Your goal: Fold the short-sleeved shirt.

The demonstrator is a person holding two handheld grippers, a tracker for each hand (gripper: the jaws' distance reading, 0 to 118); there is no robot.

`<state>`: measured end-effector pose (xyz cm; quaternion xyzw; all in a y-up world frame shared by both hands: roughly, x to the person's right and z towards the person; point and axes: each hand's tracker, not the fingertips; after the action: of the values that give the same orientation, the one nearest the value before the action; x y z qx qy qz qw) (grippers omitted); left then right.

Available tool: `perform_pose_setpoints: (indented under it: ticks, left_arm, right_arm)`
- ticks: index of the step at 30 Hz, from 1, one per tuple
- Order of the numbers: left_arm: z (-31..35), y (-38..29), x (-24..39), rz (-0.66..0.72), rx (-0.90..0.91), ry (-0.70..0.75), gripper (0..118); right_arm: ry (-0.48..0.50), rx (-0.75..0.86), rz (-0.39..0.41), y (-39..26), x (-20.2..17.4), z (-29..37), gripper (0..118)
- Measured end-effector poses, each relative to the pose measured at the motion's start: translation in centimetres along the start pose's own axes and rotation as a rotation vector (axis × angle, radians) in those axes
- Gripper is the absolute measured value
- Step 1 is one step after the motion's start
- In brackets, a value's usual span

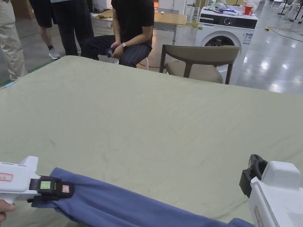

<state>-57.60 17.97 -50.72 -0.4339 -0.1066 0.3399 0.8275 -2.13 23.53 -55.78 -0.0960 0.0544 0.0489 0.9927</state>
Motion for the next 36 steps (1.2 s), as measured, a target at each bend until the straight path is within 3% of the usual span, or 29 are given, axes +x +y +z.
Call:
perform_pose_setpoints:
  ticks: [5, 9, 13, 19, 29, 32, 36]
  left_arm:
    - [3.3, 0.8, 1.8, -0.032, 0.005, 0.231, 5]
    - [2.9, -0.3, 5.3, -0.085, -0.020, 0.204, 5]
    - [1.0, -1.5, 9.2, -0.108, -0.054, 0.090, 5]
    - [-5.2, -3.6, 14.0, -0.135, -0.119, 0.031, 5]
    - [-18.9, -7.9, 15.4, -0.208, -0.330, 0.242, 7]
    - [-19.9, -8.7, 15.5, -0.175, -0.336, 0.231, 18]
    - [-18.4, -8.3, 16.2, -0.156, -0.317, 0.176, 50]
  right_arm:
    - [0.018, 0.004, 0.004, 0.0, -0.1, -0.1, 0]
    - [0.029, -0.004, -0.005, -0.3, 0.0, -0.1, 0]
    - [0.031, -0.015, -0.014, -0.9, 0.3, -0.1, 0]
    - [0.027, -0.030, -0.025, -1.6, 0.7, 0.1, 0]
    - [0.008, -0.065, -0.032, -2.6, 1.8, 0.4, 0]
    - [0.005, -0.070, -0.027, -2.8, 2.0, 0.4, 0]
    - [0.003, -0.075, -0.025, -2.9, 2.3, 0.6, 0]
